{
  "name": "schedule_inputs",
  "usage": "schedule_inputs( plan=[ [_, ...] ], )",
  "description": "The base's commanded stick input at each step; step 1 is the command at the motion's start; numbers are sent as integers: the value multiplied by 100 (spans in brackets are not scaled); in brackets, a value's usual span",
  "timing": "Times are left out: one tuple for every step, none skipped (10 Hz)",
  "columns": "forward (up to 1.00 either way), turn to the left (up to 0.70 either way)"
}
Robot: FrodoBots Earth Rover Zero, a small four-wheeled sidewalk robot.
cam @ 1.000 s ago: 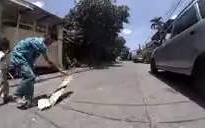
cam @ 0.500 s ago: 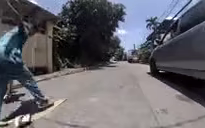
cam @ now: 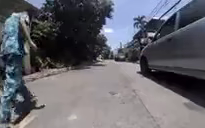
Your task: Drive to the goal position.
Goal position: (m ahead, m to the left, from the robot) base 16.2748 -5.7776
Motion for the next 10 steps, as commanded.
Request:
schedule_inputs(
  plan=[
    [100, 5],
    [100, 5],
    [100, 5],
    [100, 5],
    [100, 5],
    [100, 5],
    [100, 5],
    [100, 5],
    [100, 5],
    [100, 5]
  ],
)
